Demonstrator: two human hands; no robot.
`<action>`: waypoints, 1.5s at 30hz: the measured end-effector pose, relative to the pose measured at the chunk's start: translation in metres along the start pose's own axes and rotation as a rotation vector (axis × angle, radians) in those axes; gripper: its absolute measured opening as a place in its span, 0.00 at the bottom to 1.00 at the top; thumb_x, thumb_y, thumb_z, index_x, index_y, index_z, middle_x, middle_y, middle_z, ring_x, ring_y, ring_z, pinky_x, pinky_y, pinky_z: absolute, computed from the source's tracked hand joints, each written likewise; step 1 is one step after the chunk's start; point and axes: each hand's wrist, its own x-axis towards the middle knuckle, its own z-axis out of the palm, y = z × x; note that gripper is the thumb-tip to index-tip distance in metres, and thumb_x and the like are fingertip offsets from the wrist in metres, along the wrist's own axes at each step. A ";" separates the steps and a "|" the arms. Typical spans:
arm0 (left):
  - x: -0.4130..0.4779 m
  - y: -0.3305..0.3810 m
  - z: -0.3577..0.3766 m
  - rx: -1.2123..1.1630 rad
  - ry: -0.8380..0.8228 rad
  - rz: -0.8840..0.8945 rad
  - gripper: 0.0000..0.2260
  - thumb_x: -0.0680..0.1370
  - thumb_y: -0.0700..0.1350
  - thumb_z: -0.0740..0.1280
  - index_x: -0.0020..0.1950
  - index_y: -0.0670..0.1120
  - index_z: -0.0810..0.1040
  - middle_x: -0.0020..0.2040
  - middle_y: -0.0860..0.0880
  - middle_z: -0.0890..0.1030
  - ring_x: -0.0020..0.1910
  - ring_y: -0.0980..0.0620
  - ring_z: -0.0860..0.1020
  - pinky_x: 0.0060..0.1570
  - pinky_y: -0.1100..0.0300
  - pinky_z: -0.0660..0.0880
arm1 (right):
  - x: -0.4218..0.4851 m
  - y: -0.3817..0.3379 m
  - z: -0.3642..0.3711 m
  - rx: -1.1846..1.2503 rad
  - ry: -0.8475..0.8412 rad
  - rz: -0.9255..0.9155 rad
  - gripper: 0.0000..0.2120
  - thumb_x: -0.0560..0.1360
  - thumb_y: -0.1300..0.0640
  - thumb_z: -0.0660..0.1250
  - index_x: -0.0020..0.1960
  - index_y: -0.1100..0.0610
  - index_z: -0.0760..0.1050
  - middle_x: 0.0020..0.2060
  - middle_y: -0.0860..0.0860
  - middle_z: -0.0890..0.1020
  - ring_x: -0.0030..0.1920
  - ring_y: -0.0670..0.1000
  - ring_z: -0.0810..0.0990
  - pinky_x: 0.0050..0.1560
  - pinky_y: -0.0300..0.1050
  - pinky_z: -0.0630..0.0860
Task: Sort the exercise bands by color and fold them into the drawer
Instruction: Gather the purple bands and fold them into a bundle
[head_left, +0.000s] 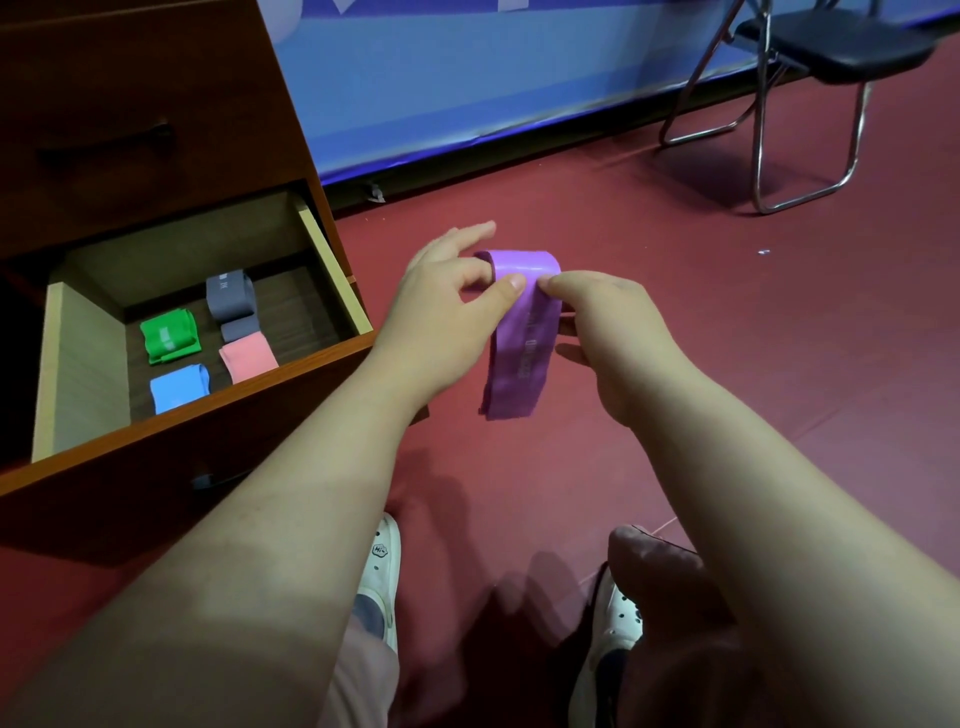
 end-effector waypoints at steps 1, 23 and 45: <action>0.001 -0.001 0.000 0.011 -0.009 0.009 0.14 0.78 0.50 0.68 0.39 0.41 0.79 0.72 0.56 0.70 0.75 0.53 0.61 0.73 0.57 0.55 | 0.000 0.000 0.000 0.000 -0.002 0.000 0.06 0.71 0.54 0.67 0.42 0.54 0.81 0.49 0.54 0.85 0.55 0.59 0.82 0.61 0.57 0.75; 0.003 0.003 0.004 -0.358 0.065 -0.142 0.23 0.77 0.54 0.66 0.40 0.32 0.75 0.33 0.44 0.68 0.33 0.52 0.66 0.36 0.57 0.66 | 0.000 0.001 -0.002 0.072 0.053 -0.078 0.17 0.72 0.50 0.72 0.59 0.52 0.75 0.55 0.46 0.80 0.52 0.43 0.77 0.51 0.42 0.73; 0.001 0.013 0.007 -0.808 0.165 -0.358 0.12 0.81 0.48 0.65 0.41 0.44 0.78 0.37 0.42 0.79 0.39 0.45 0.74 0.40 0.52 0.72 | -0.011 0.008 0.016 -0.178 -0.209 -0.114 0.15 0.80 0.46 0.60 0.54 0.56 0.76 0.48 0.53 0.84 0.46 0.54 0.83 0.48 0.47 0.78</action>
